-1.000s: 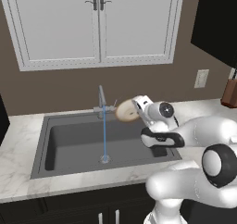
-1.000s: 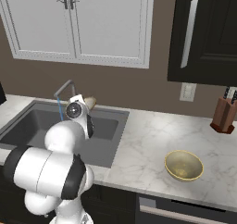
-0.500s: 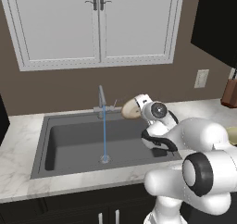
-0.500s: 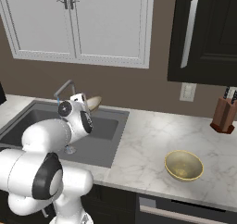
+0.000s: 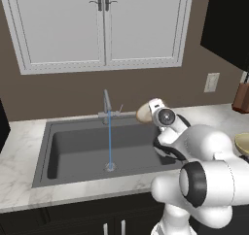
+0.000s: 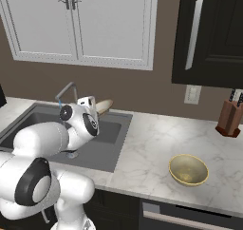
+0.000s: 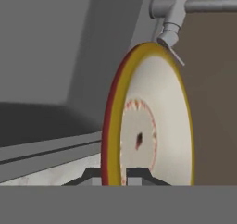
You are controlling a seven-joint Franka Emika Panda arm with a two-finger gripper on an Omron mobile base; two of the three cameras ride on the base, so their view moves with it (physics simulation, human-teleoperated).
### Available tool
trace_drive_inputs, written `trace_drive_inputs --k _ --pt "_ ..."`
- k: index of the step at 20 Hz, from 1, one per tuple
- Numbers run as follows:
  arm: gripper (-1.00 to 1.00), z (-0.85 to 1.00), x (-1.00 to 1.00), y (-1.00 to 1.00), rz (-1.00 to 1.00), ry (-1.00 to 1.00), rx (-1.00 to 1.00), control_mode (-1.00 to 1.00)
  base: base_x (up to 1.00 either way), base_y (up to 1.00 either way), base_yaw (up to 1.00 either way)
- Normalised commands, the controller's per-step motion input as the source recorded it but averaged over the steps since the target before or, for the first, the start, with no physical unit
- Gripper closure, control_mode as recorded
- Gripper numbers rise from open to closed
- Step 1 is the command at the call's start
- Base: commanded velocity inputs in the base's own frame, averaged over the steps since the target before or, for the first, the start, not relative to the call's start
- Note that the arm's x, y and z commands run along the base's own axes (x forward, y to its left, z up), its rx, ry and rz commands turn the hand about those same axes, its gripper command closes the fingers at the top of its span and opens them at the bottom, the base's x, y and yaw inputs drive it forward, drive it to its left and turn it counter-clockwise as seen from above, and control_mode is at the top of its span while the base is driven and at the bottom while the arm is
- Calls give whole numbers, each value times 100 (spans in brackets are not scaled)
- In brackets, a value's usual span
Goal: Rinse each bowl for a few seconds and place them down in the sink or on the counter.
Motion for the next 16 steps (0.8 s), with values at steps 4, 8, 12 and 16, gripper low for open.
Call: trace_drive_inputs --k 4,8,12,16 --pt "100 20 0 -38 -11 0 2 -100 0 0 0" --pt "100 18 0 -39 -10 1 4 -100 0 0 0" --pt "100 12 0 -38 -10 5 7 -100 0 0 0" --pt "100 8 -3 -32 -12 8 10 -100 0 0 0"
